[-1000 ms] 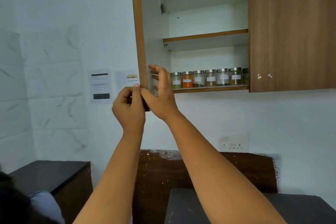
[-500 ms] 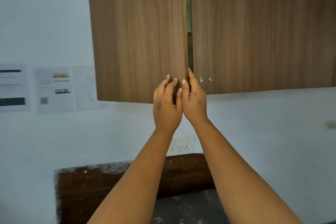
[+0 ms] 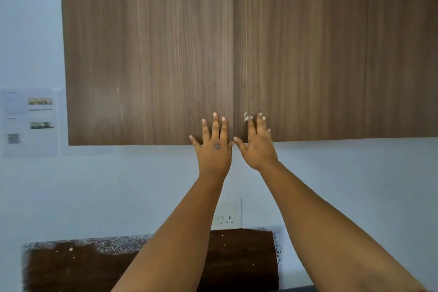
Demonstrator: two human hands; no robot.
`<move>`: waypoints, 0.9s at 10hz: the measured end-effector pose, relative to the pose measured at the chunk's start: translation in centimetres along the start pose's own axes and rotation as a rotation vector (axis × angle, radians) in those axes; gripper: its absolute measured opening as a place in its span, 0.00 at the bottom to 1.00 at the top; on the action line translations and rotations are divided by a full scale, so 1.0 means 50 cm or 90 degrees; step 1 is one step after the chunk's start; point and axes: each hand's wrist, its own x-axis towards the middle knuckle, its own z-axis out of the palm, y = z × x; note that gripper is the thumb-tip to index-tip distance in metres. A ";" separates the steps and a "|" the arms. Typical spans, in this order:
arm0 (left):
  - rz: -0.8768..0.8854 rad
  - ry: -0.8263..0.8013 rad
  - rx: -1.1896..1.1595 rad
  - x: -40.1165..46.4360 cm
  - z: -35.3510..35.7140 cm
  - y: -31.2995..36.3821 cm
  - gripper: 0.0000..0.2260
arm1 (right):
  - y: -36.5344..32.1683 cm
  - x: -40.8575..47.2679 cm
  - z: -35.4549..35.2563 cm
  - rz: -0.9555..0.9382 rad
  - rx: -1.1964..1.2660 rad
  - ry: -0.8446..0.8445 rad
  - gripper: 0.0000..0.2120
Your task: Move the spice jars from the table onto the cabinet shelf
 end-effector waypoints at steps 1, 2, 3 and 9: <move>-0.047 -0.011 0.053 0.033 0.042 -0.003 0.33 | 0.037 0.046 0.034 -0.102 -0.137 -0.014 0.42; -0.068 -0.005 0.067 0.055 0.077 -0.007 0.33 | 0.056 0.076 0.067 -0.128 -0.156 -0.033 0.43; -0.057 0.001 0.071 0.069 0.097 -0.018 0.33 | 0.074 0.085 0.090 -0.150 -0.169 -0.002 0.42; 0.040 0.016 0.082 0.054 0.035 0.016 0.26 | 0.023 0.055 0.046 -0.097 -0.134 0.026 0.37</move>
